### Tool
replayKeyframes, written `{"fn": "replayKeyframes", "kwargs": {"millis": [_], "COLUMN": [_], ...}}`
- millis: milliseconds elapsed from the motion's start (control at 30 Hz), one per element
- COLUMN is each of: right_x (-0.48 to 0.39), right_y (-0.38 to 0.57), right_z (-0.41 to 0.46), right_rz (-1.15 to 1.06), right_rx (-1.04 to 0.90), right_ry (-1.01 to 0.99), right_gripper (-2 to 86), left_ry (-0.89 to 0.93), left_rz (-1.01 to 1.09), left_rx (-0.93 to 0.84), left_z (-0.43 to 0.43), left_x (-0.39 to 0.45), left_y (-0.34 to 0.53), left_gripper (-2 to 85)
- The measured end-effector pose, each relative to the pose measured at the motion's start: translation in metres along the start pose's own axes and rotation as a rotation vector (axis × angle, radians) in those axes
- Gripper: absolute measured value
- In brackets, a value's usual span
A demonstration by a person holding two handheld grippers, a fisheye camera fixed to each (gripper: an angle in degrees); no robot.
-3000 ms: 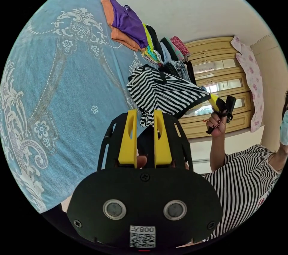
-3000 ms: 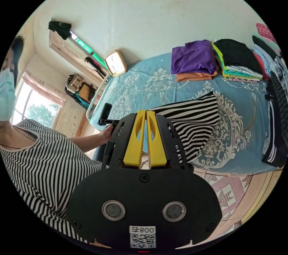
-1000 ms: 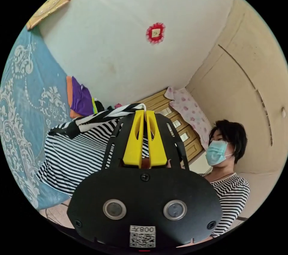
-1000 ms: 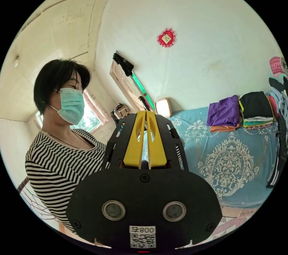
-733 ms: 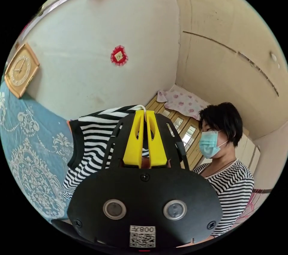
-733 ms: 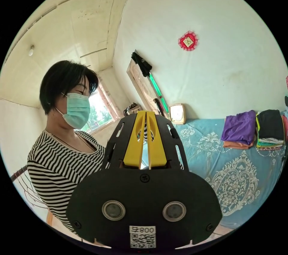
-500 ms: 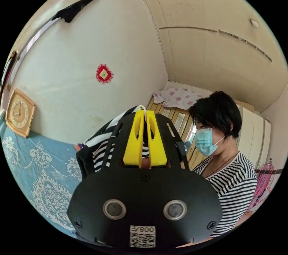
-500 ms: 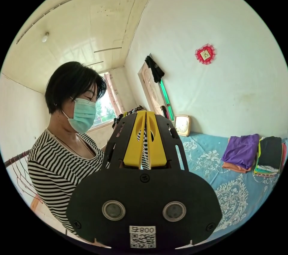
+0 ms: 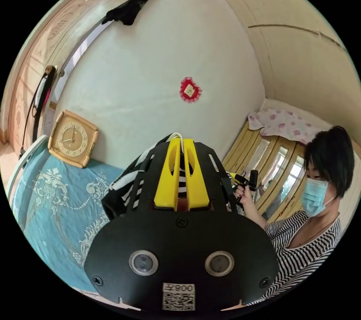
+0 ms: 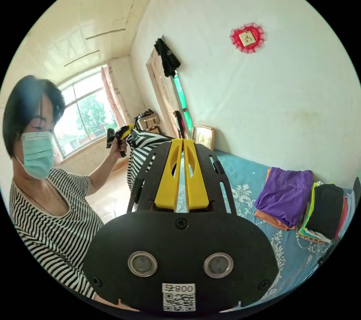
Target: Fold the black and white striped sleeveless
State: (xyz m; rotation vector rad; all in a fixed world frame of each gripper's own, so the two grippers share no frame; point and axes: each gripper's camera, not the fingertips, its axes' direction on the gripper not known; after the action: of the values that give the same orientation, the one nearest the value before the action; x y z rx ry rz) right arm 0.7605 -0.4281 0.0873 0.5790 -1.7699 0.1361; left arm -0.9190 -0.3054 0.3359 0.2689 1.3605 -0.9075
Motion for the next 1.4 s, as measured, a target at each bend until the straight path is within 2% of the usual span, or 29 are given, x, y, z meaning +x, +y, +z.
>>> {"fn": "replayKeyframes", "kwargs": {"millis": [67,200,267,333,400,467,567,667,733,833,1000,1233,1400], "right_x": [0.076,0.201,0.285,0.342,0.387,0.423,0.421,0.391,0.373,0.349,0.346,0.373,0.381], "right_y": [-0.011,-0.014,0.003,0.030,0.065,0.115,0.195,0.283,0.329,0.377,0.416,0.444,0.450], "right_z": [0.073,0.204,0.294,0.347,0.378,0.387,0.376,0.354,0.331,0.302,0.300,0.303,0.295], "right_rz": [0.086,0.222,0.337,0.429,0.501,0.565,0.541,0.532,0.575,0.597,0.596,0.634,0.635], "right_rx": [-0.060,-0.219,-0.392,-0.536,-0.606,-0.572,-0.578,-0.721,-0.763,-0.812,-0.864,-0.875,-0.884], "right_ry": [0.026,0.144,0.293,0.404,0.421,0.307,0.135,0.094,0.086,0.136,0.189,0.254,0.285], "right_gripper": [0.2,0.6,1.3,2.4,4.0,5.0,5.4,6.1,6.6,7.5,7.8,6.0,6.0], "left_ry": [-0.014,-0.237,-0.282,-0.369,-0.326,-0.286,-0.284,-0.364,-0.387,-0.442,-0.447,-0.573,-0.517], "left_rz": [-0.077,-0.215,-0.283,-0.397,-0.439,-0.445,-0.489,-0.583,-0.697,-0.748,-0.706,-0.658,-0.656], "left_rx": [-0.037,-0.185,-0.278,-0.343,-0.352,-0.377,-0.440,-0.513,-0.546,-0.589,-0.646,-0.700,-0.690], "left_z": [0.030,0.106,0.133,0.147,0.142,0.128,0.083,0.022,-0.019,-0.048,-0.045,-0.041,-0.049], "left_x": [-0.037,-0.127,-0.167,-0.206,-0.224,-0.232,-0.231,-0.215,-0.197,-0.173,-0.154,-0.154,-0.144], "left_y": [-0.012,-0.027,-0.022,-0.005,0.013,0.035,0.083,0.134,0.170,0.195,0.198,0.191,0.185], "left_gripper": [2.0,5.0,7.3,9.0,9.2,9.3,9.4,9.5,9.7,9.9,10.1,9.0,8.5]}}
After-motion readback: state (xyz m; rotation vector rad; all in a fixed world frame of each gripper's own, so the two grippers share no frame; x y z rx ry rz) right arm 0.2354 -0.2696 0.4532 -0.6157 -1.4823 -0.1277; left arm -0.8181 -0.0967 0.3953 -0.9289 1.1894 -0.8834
